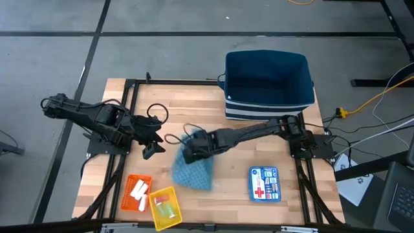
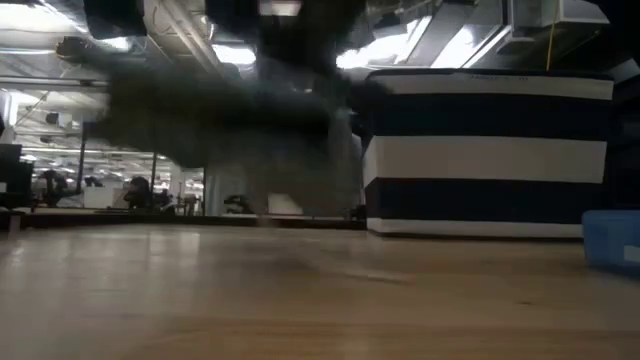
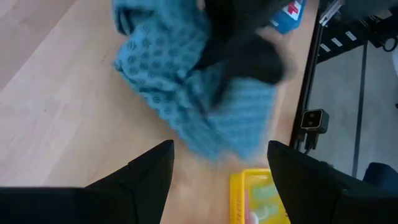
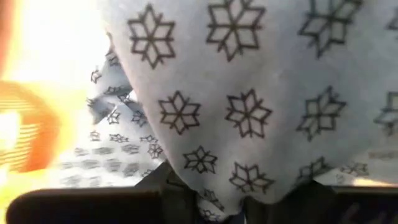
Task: Pick & Place Medicine items
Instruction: Put the blue patient gown into the blue bin
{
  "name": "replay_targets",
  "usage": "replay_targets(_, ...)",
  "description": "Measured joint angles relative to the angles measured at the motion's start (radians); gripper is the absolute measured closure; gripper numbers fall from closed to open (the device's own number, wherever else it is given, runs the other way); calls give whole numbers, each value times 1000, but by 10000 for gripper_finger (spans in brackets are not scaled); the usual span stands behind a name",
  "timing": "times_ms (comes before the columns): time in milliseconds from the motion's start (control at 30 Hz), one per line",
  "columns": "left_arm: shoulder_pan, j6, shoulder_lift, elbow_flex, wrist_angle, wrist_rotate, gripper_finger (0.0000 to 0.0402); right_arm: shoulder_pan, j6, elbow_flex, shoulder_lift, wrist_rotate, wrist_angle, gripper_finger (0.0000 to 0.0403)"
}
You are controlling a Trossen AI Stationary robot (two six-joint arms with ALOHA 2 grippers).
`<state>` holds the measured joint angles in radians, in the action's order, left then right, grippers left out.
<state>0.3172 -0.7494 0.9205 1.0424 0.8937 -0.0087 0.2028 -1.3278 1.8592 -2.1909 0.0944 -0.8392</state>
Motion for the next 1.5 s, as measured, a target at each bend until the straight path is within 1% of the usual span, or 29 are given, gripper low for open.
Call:
replay_targets(133,0,2,-4,0,1,-3,146,-25,52,161,6,59,-96,322)
replay_targets(233,0,3,-5,0,2,-5,146,-56,77,228,5,107,-212,322)
replay_targets(333,0,3,-5,0,4,-7,146,-77,96,270,5,118,-310,322)
replay_targets(533,0,5,-5,0,7,-13,146,-81,133,321,5,108,-307,322)
replay_targets(700,0,5,-5,0,8,-22,146,-95,157,375,5,145,-326,322)
replay_targets(900,0,5,-5,0,8,-24,146,-130,203,497,6,206,-426,322)
replay_targets(1200,0,5,-5,0,9,-25,146,-223,273,483,197,335,-413,322)
replay_targets(1300,0,5,-5,0,9,-25,146,-239,314,484,271,410,-404,322)
replay_targets(1500,0,4,-4,0,8,-41,146,-290,389,484,406,603,-389,322)
